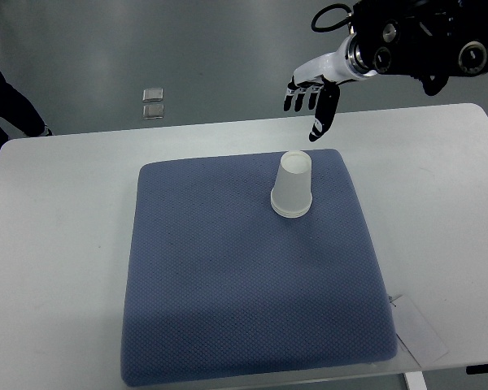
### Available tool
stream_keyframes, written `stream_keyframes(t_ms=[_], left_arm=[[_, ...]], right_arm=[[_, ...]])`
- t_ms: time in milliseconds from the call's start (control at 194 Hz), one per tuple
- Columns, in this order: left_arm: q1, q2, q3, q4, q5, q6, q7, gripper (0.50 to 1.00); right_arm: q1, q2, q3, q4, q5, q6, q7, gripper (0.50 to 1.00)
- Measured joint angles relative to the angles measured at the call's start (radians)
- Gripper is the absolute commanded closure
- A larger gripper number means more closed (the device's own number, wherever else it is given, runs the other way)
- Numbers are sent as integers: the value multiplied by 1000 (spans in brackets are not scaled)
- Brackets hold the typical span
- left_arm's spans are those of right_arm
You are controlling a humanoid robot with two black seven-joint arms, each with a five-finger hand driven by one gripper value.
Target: Stack paper cups
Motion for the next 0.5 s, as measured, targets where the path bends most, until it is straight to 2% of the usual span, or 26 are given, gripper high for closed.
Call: stream_keyframes(t_ms=[186, 300, 387, 501], left_arm=[[0, 0, 0, 0, 0, 0, 0, 500], [0, 0, 1, 0, 0, 0, 0, 500], [0, 0, 1, -1, 1, 0, 0, 500], [0, 0, 2, -1, 2, 0, 0, 500]], right_arm=[[-217, -142, 256, -60, 155, -118, 6, 677], [-441, -216, 554, -101, 221, -191, 17, 677], [-649, -241, 852, -155, 265, -229, 66, 677], [-847, -231, 1117, -218, 299, -238, 121, 675]])
